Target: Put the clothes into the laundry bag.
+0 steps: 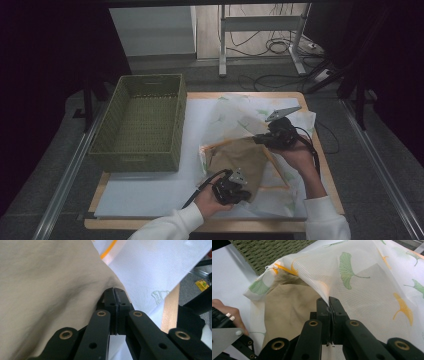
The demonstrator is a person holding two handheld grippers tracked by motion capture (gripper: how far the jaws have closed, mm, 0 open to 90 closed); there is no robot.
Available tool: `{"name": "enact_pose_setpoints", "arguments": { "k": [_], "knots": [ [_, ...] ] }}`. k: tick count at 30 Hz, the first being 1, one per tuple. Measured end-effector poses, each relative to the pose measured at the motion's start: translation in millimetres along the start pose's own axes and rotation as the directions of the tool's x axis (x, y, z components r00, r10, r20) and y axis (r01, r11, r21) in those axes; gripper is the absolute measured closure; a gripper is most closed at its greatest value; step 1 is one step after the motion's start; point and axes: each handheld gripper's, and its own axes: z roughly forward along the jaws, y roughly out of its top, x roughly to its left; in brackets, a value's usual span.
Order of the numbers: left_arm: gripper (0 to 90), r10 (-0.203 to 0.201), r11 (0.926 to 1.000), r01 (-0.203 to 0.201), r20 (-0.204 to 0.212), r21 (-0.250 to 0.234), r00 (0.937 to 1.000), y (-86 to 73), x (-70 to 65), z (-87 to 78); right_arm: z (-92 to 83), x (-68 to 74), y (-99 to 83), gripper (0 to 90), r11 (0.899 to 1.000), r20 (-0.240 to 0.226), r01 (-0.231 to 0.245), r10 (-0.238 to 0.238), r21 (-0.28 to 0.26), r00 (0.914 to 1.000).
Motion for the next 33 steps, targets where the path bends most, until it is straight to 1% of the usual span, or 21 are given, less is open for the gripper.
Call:
{"name": "enact_pose_setpoints", "arguments": {
  "k": [3,4,7,11,12,16,17,24,31,33],
  "knots": [
    [90.0,-0.015,0.9999,0.015,-0.012,-0.006,0.9998,2.5,1.7,1.6,-0.1,0.2,0.1,86.4,1.0,0.0,0.0,0.0,-0.001,1.0],
    [90.0,-0.012,0.9999,0.012,-0.015,-0.001,0.9998,3.1,2.6,1.7,-0.2,0.3,0.1,86.5,1.0,0.0,0.001,-0.001,-0.001,1.0],
    [90.0,-0.024,0.9997,0.024,-0.022,-0.007,0.9995,6.0,4.5,3.9,-0.2,0.3,0.1,86.4,1.0,-0.001,0.001,-0.001,-0.001,1.0],
    [90.0,-0.026,0.9997,0.025,-0.034,-0.007,0.9991,10.3,8.1,6.4,0.0,0.5,0.2,86.4,1.0,-0.003,0.002,-0.002,0.002,1.0],
    [90.0,-0.031,0.9994,0.03,-0.038,-0.014,0.9988,10.8,8.5,7.3,-0.1,0.4,0.2,86.5,1.0,-0.004,0.002,-0.002,0.002,1.0],
    [90.0,-0.026,0.9996,0.026,-0.056,-0.008,0.9981,14.2,10.3,8.1,-0.6,0.2,0.0,86.4,1.0,-0.006,0.003,-0.003,0.0,1.0],
    [90.0,-0.03,0.9995,0.029,-0.062,-0.006,0.9976,15.6,10.7,8.5,-0.7,0.0,-0.1,86.4,1.0,-0.007,0.005,-0.005,-0.001,1.0],
    [90.0,-0.035,0.9994,0.035,-0.076,-0.001,0.9965,20.7,14.9,10.5,-1.0,0.8,0.0,86.4,1.0,-0.009,0.006,-0.006,0.001,0.9999],
    [90.0,-0.054,0.9983,0.052,-0.091,-0.024,0.9943,22.9,20.4,12.1,-0.9,0.7,-0.1,86.5,1.0,-0.008,0.006,-0.006,0.0,0.9999],
    [90.0,-0.067,0.9974,0.064,-0.097,-0.033,0.993,23.6,21.4,12.9,-1.0,0.8,0.0,86.4,1.0,-0.008,0.007,-0.007,0.0,0.9999]
  ]
}}
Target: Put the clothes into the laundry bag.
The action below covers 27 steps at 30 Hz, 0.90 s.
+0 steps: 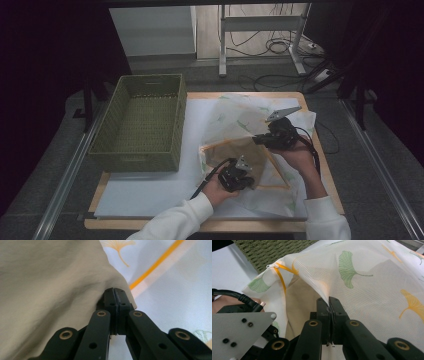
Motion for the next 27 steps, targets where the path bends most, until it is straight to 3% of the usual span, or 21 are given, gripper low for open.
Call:
{"name": "enact_pose_setpoints", "arguments": {
  "k": [12,27],
  "knots": [
    [90.0,-0.011,0.9999,0.011,-0.078,-0.006,0.9969,9.2,9.1,6.5,-0.5,0.1,0.0,86.4,1.0,-0.003,-0.002,0.002,-0.003,1.0],
    [90.0,-0.047,0.9987,0.045,-0.094,-0.022,0.9945,13.8,14.8,11.6,0.1,1.8,0.9,86.5,1.0,-0.004,0.006,-0.006,0.0,1.0]
  ]
}}
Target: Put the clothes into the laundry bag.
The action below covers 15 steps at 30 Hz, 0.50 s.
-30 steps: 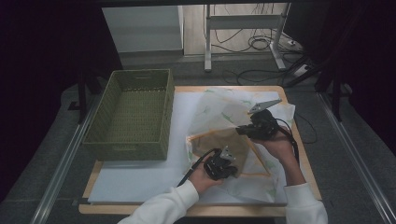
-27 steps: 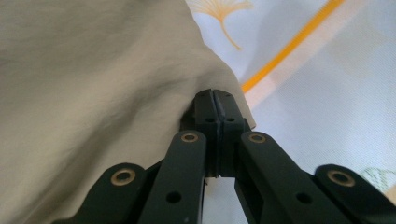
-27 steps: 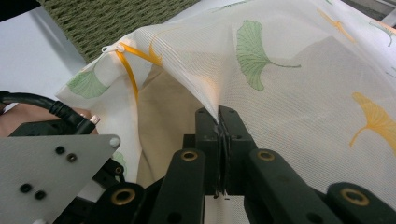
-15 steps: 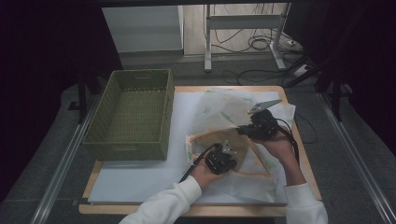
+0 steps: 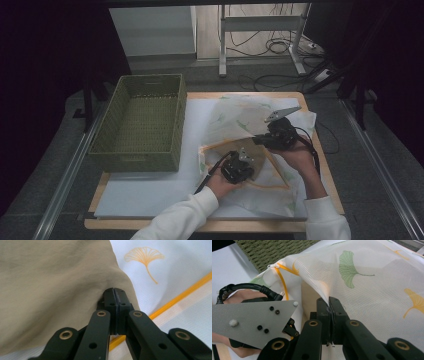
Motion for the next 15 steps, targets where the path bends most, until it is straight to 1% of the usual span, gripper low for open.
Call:
{"name": "enact_pose_setpoints", "arguments": {
  "k": [5,10,12,14,15],
  "knots": [
    [90.0,-0.009,0.9999,0.009,-0.011,-0.006,0.9999,1.6,0.4,2.2,0.6,0.1,0.0,86.4,1.0,0.0,-0.002,0.002,0.003,1.0],
    [90.0,-0.027,0.9996,0.027,-0.004,-0.006,0.9996,4.2,3.9,4.5,0.7,0.3,0.1,86.5,1.0,0.0,-0.003,0.003,0.003,1.0],
    [90.0,-0.021,0.9998,0.021,-0.019,-0.004,0.9996,6.8,4.6,5.9,0.7,0.4,0.1,86.4,1.0,0.002,-0.004,0.004,0.001,1.0],
    [90.0,-0.011,0.9999,0.011,-0.023,0.003,0.9997,9.3,5.8,7.5,0.5,0.3,0.2,86.4,1.0,0.001,-0.003,0.003,0.0,1.0],
    [90.0,-0.014,0.9999,0.014,-0.025,0.001,0.9996,10.3,5.9,8.3,0.2,0.2,0.1,86.4,1.0,-0.002,-0.003,0.003,-0.001,1.0]
  ]
}}
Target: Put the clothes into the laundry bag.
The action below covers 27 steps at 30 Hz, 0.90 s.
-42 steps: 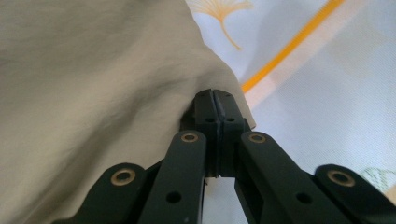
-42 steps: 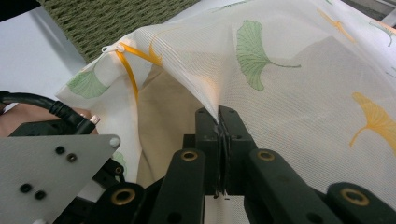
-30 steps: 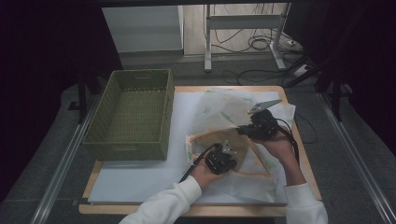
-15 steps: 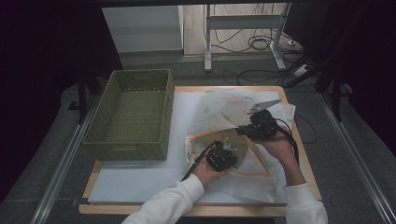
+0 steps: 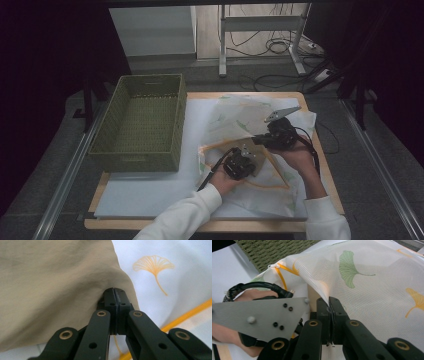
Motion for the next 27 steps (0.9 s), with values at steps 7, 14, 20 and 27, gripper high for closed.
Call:
{"name": "enact_pose_setpoints", "arguments": {
  "k": [7,14,20,27],
  "knots": [
    [90.0,-0.013,0.9997,0.012,-0.031,-0.019,0.9994,3.3,2.2,5.1,-0.9,-1.8,-0.6,86.5,1.0,-0.006,-0.005,0.005,-0.004,1.0],
    [90.0,0.018,0.9991,-0.02,-0.059,-0.037,0.9981,7.2,9.3,9.1,-1.3,-1.2,-0.4,86.5,1.0,-0.008,-0.004,0.004,-0.005,1.0],
    [90.0,0.004,0.9982,-0.009,-0.071,-0.059,0.9974,8.0,12.0,11.8,-1.7,-1.4,-0.4,86.5,1.0,-0.009,-0.004,0.004,-0.005,1.0],
    [90.0,-0.004,0.9983,0.0,-0.069,-0.058,0.9976,7.5,11.0,11.0,-1.2,-1.9,-0.9,86.5,1.0,-0.009,-0.007,0.007,-0.003,0.9999]
  ]
}}
